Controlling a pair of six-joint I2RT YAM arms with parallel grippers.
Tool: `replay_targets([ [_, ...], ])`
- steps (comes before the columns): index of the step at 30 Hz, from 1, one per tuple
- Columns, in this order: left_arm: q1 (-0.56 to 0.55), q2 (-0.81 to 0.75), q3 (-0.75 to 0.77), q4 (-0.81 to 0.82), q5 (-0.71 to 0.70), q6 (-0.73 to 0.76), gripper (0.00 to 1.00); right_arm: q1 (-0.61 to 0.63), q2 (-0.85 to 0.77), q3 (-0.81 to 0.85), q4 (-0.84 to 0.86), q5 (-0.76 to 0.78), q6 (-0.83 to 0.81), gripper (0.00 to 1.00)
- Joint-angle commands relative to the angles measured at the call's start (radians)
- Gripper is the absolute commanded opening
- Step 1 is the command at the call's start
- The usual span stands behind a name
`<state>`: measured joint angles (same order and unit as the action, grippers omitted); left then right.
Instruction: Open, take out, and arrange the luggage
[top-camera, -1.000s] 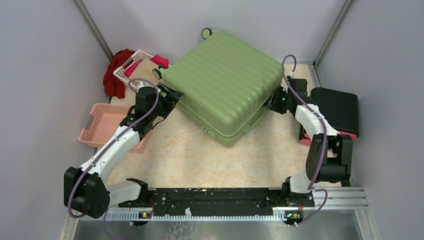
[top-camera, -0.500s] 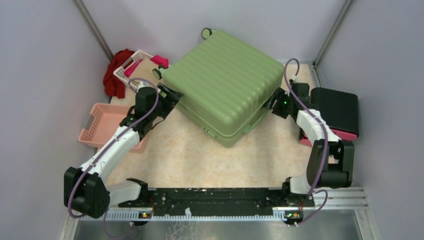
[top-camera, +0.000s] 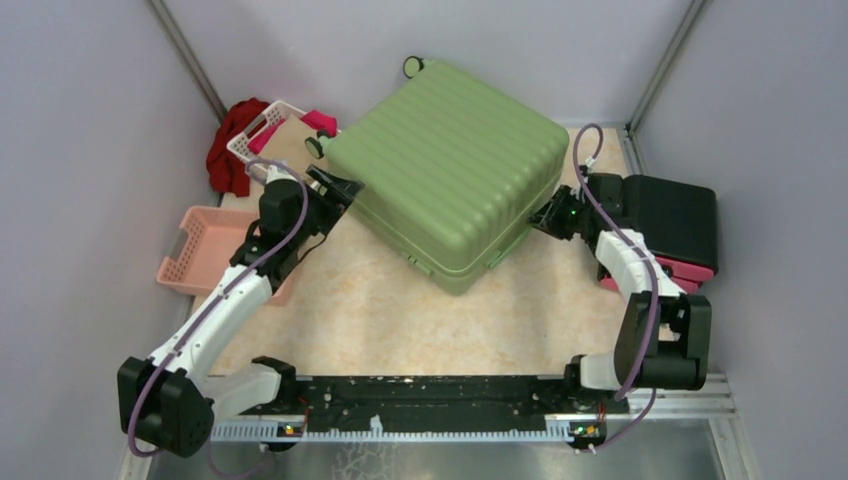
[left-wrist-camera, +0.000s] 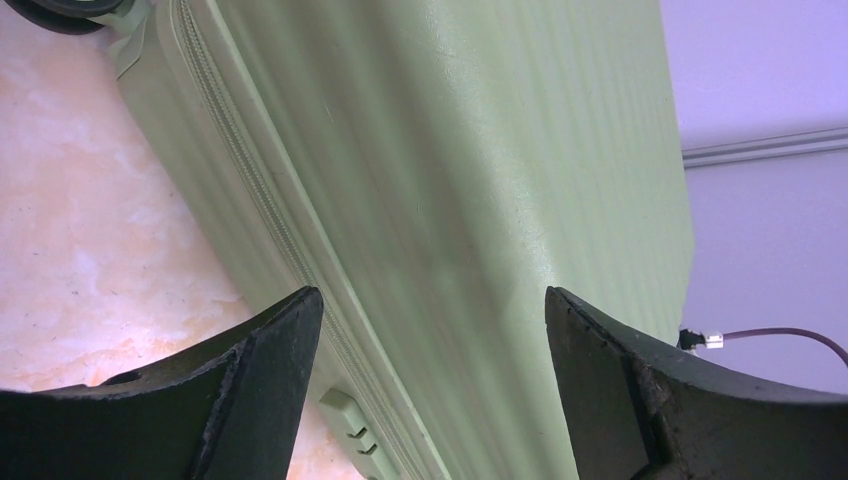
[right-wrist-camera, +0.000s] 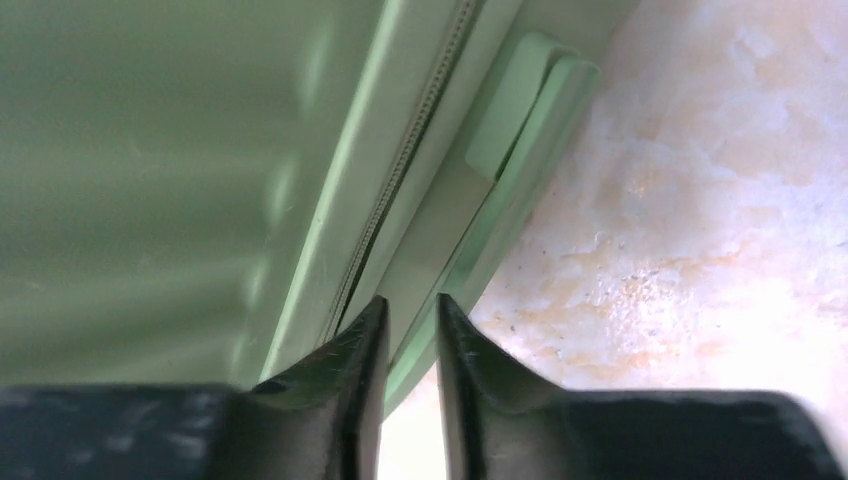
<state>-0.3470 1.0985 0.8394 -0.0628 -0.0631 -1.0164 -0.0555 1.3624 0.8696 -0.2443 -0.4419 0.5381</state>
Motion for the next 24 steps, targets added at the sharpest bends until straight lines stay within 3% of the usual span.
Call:
replay_targets([
  [1, -0.004, -0.014, -0.014, 0.013, 0.002, -0.001, 0.88, -0.019, -0.02, -0.01, 0.036, 0.014, 0.014, 0.16],
  [4, -0.004, -0.01, -0.014, 0.012, 0.003, -0.006, 0.88, -0.026, -0.018, -0.022, 0.056, 0.005, 0.022, 0.17],
  [10, -0.003, 0.013, -0.001, 0.02, 0.006, -0.002, 0.88, -0.026, 0.08, 0.014, 0.058, -0.012, 0.019, 0.34],
  [15, -0.003, 0.045, 0.019, 0.02, -0.008, -0.001, 0.88, -0.009, 0.194, 0.071, 0.026, 0.021, 0.006, 0.36],
  [17, -0.003, 0.071, 0.036, 0.007, -0.024, 0.002, 0.89, -0.004, 0.218, 0.086, -0.013, 0.044, -0.005, 0.27],
  [19, -0.004, 0.097, 0.057, -0.008, -0.042, 0.008, 0.89, -0.005, 0.208, 0.086, -0.048, 0.058, -0.019, 0.06],
  [20, -0.004, 0.109, 0.066, -0.009, -0.047, 0.012, 0.89, -0.004, 0.193, 0.083, -0.067, 0.056, -0.025, 0.0],
  [24, -0.004, 0.174, 0.111, 0.007, -0.064, 0.038, 0.88, -0.004, 0.101, 0.056, -0.192, 0.02, -0.043, 0.0],
])
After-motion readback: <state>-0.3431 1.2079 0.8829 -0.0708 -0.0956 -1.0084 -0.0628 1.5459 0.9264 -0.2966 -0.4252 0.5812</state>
